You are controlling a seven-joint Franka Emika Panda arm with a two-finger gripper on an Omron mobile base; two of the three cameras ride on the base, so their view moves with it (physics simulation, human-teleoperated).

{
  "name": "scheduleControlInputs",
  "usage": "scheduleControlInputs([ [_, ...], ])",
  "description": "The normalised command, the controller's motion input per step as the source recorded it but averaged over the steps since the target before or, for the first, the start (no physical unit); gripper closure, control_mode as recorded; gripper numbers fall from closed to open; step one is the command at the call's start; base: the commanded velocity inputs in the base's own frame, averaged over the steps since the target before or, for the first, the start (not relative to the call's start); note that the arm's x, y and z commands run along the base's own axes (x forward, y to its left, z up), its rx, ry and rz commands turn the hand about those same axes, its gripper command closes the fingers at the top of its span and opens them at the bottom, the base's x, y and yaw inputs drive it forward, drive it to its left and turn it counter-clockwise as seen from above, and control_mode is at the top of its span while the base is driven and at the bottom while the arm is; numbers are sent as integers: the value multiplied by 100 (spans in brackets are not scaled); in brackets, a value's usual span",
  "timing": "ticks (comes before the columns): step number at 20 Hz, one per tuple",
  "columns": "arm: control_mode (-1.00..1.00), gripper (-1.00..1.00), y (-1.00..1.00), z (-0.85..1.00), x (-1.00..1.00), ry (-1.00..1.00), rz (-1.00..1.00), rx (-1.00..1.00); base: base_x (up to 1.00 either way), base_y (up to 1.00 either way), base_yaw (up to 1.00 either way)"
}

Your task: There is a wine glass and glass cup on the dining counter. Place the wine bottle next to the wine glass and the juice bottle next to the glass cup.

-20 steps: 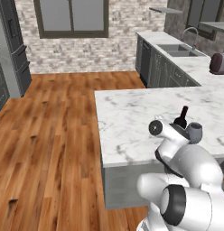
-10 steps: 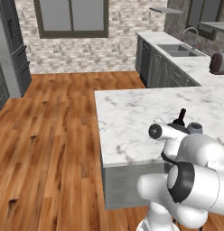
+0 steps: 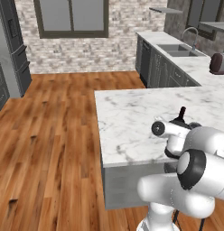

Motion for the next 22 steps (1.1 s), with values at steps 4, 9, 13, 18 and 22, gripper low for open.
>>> scheduleControlInputs([
  [4,-100,100,0,-31,0,-7,0,0,0,0,0],
  [9,-100,-100,0,-27,0,-9,0,0,0,0,0],
  [13,-100,-100,0,-10,0,-7,0,0,0,0,0],
  [18,-100,-100,3,-4,0,-2,0,1,0,0,0],
  [22,-100,-100,9,-1,-1,0,0,0,0,0,0],
])
